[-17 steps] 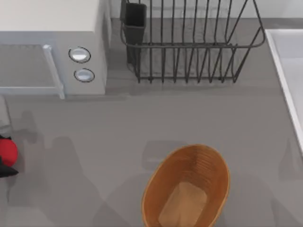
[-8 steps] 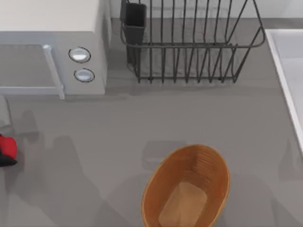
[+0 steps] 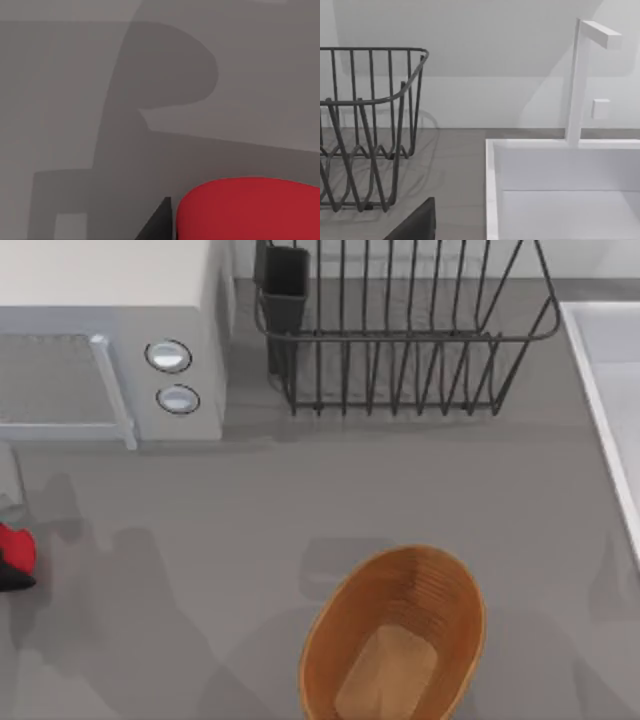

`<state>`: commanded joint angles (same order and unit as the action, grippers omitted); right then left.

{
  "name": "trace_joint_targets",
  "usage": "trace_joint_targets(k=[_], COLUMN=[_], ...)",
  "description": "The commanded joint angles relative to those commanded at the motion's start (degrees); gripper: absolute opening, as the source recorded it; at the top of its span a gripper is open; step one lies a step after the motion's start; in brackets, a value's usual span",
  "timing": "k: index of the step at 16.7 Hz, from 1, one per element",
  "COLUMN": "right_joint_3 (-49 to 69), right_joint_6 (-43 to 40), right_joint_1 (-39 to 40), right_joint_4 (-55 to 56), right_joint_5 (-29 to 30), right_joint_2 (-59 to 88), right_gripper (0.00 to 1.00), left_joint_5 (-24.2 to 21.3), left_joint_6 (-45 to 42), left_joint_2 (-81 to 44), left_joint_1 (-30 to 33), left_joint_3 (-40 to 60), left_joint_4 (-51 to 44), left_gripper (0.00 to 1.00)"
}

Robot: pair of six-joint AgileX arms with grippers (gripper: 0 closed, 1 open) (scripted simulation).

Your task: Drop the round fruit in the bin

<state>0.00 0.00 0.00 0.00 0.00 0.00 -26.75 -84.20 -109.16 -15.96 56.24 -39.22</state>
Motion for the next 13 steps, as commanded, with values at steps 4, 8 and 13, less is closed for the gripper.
trace_joint_targets(k=[4, 8, 13], right_joint_3=[0.00, 0.00, 0.00], right_joint_6=[0.00, 0.00, 0.00], right_joint_1=[0.00, 0.00, 0.00], right_joint_4=[0.00, 0.00, 0.00], right_joint_5=[0.00, 0.00, 0.00], right_joint_2=[0.00, 0.00, 0.00], right_gripper=[1.00, 1.00, 1.00], left_joint_5=[0.00, 0.11, 0.04], left_joint_6=[0.00, -0.19, -0.24], left_joint_2=[0.00, 1.32, 5.62], left_joint_1=[0.00, -0.78, -0.59], left_joint_3=[0.00, 2.39, 11.67], left_joint_4=[0.00, -1.89, -17.19], left_gripper=[0.00, 0.00, 0.00])
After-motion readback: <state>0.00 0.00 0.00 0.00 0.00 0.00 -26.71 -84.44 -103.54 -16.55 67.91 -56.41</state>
